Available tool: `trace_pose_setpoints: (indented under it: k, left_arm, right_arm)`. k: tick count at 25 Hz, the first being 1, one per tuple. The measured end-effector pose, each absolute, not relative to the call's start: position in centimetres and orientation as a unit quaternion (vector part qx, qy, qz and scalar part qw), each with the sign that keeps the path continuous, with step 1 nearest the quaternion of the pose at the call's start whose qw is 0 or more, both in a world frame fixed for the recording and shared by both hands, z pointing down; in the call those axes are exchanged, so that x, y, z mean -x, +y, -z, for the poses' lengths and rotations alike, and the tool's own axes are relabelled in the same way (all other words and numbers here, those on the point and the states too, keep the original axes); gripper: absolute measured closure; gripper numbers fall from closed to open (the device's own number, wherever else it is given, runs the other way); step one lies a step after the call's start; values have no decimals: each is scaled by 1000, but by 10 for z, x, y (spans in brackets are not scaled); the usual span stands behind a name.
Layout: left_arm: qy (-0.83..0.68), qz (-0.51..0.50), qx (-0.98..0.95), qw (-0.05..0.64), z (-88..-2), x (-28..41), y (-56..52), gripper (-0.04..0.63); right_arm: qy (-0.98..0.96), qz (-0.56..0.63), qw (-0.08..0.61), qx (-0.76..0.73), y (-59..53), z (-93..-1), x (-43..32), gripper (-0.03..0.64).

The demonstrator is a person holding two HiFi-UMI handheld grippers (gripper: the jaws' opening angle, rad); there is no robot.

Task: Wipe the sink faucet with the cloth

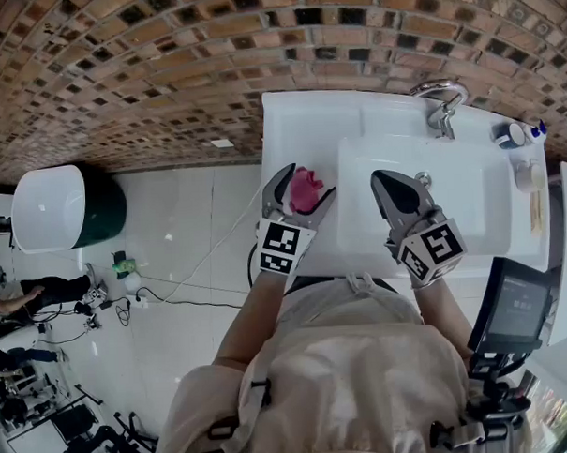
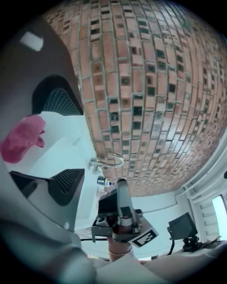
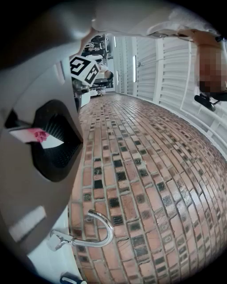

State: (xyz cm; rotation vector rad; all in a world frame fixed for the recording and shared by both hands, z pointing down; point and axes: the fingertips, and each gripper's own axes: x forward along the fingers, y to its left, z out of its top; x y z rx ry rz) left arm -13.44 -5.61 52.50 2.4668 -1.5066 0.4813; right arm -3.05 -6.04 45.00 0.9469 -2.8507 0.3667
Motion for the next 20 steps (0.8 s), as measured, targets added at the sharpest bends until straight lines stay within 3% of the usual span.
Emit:
trace_pose_setpoints:
  k: [11, 20]
  left_arm:
    - [-491, -282, -795, 219, -661, 155, -42, 236]
    - [-488, -385, -761, 187, -713, 171, -49, 248]
  right_arm:
    - [-937, -140, 86, -308, -65, -474, 30, 623]
    - [-932, -159, 110, -306, -62, -497, 27, 623]
